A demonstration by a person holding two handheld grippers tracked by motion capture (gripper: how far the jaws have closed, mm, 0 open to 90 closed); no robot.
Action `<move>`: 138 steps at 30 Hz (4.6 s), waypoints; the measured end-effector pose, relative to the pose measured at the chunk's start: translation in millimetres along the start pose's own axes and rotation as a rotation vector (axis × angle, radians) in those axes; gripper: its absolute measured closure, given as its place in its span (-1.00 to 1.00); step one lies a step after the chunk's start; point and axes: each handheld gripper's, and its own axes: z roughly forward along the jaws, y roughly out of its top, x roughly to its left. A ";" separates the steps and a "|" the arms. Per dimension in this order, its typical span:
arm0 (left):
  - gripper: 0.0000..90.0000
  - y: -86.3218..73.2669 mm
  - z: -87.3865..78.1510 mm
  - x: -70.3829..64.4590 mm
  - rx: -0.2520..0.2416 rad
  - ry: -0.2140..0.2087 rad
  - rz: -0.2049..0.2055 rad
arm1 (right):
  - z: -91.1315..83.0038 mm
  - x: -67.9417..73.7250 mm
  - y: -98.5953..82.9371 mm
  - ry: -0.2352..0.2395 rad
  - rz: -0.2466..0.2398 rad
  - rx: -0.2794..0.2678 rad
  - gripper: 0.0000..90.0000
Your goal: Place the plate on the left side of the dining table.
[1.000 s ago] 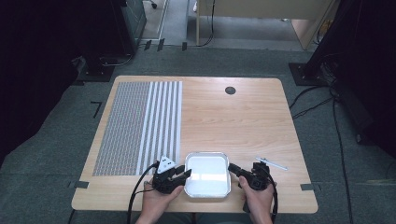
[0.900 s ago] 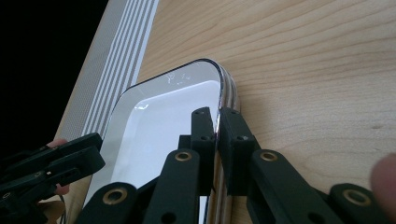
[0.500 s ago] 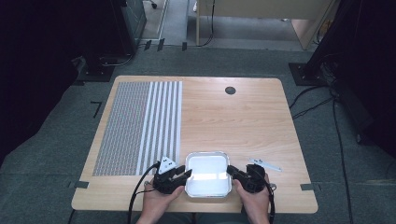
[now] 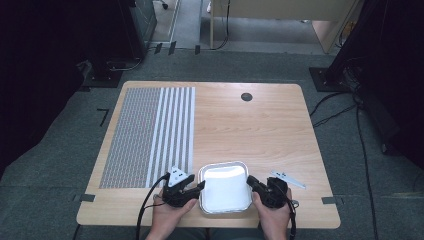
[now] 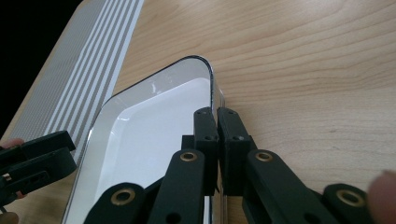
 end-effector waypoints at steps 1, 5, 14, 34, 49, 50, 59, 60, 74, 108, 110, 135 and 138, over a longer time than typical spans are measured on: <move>0.14 0.0 0.0 0.0 0.000 0.000 0.000 | 0.0 0.0 0.0 0.000 0.000 0.000 0.97; 0.14 1.3 -2.7 -2.4 -0.012 -0.005 0.000 | -7.4 -3.9 1.9 -0.003 0.011 -0.018 0.96; 0.20 5.6 2.5 -13.7 0.009 -0.044 0.015 | -26.4 -17.0 3.1 -0.034 -0.063 -0.047 0.70; 0.27 3.5 25.2 -23.3 0.099 -0.041 -0.029 | -11.9 -4.2 -7.5 -0.098 -0.152 0.027 0.87; 0.59 9.5 25.8 -29.1 0.083 -0.017 -0.016 | -14.1 -12.5 -6.2 -0.067 -0.010 0.017 0.95; 0.59 10.6 25.0 -29.8 0.081 -0.010 -0.011 | -13.6 -12.0 -5.6 -0.066 -0.009 0.018 0.95; 0.65 20.9 15.4 -17.7 0.073 0.022 -0.012 | -6.3 1.6 -1.0 -0.051 -0.010 0.021 0.95; 0.65 22.8 13.1 -14.4 0.068 0.026 -0.018 | -5.3 3.5 -0.5 -0.049 -0.009 0.022 0.95; 0.68 40.6 -6.6 15.7 0.050 0.080 -0.011 | 21.7 35.2 13.7 -0.015 -0.023 0.041 0.96; 0.92 69.9 -52.5 127.6 -0.007 0.222 -0.084 | 115.1 136.9 31.2 0.044 -0.052 0.133 0.98; 0.92 70.8 -54.6 138.0 -0.005 0.237 -0.092 | 124.6 145.9 33.0 0.042 -0.054 0.146 0.98; 0.97 95.5 -45.8 213.0 0.030 0.355 -0.159 | 208.9 194.7 53.4 0.028 -0.048 0.201 0.99; 0.98 97.8 -41.7 222.5 0.029 0.358 -0.183 | 223.5 197.2 56.6 0.020 -0.041 0.199 0.99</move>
